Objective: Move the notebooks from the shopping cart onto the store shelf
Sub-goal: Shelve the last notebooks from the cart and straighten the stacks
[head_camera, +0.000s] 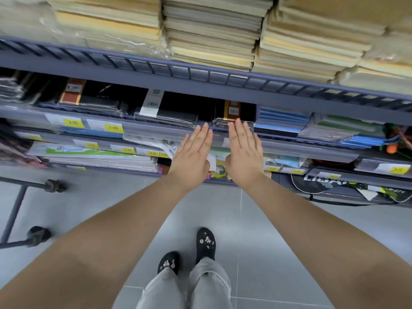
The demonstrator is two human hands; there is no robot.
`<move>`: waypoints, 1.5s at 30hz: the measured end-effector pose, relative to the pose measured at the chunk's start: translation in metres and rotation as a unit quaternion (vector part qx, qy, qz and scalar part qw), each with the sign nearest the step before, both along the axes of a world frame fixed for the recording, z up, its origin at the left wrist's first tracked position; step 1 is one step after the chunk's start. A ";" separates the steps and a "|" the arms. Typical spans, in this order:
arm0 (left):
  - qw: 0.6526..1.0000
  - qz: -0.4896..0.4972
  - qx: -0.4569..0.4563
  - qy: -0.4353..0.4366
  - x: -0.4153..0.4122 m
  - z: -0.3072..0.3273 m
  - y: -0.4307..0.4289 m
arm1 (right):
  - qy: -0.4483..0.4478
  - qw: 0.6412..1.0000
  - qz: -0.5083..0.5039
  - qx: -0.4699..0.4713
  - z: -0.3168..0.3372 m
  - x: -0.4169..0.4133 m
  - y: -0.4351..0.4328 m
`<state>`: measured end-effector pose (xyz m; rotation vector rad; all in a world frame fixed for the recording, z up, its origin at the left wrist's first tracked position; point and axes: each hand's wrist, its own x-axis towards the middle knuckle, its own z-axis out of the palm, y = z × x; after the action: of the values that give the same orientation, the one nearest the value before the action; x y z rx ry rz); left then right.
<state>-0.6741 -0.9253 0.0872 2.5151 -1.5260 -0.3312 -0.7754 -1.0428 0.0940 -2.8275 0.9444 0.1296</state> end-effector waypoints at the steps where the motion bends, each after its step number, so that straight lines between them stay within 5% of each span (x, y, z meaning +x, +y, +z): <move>1: 1.000 0.001 -0.015 0.003 0.004 0.002 0.008 | 0.004 1.000 -0.008 0.001 0.003 0.004 0.001; 6: 0.999 0.038 -0.009 0.016 0.030 0.007 0.035 | 0.079 0.995 -0.060 -0.014 0.008 0.024 -0.003; 17: 0.999 0.007 0.030 0.037 0.090 0.004 0.086 | 0.099 0.981 -0.169 -0.008 0.015 0.044 0.033; 25: 0.998 -0.037 0.055 -0.017 0.116 0.003 0.082 | 0.033 0.998 -0.061 -0.007 0.002 0.087 0.103; 31: 0.996 -0.025 0.077 -0.026 0.120 -0.008 0.068 | 0.061 0.995 -0.080 -0.009 -0.017 0.107 0.107; 35: 0.998 -0.028 0.053 0.009 0.125 -0.011 0.060 | -0.010 0.996 -0.091 0.009 -0.018 0.112 0.099; 39: 0.991 0.094 -0.051 0.076 0.118 -0.008 0.064 | -0.118 0.980 -0.153 0.041 -0.016 0.116 0.090; 45: 0.964 0.233 -0.019 0.124 0.113 0.002 0.044 | -0.149 0.940 -0.300 0.065 -0.015 0.146 0.081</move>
<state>-0.5608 -0.8814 0.0892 2.5825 -0.8093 -0.5088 -0.6297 -0.9615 0.0790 -2.2274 1.5832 -0.2893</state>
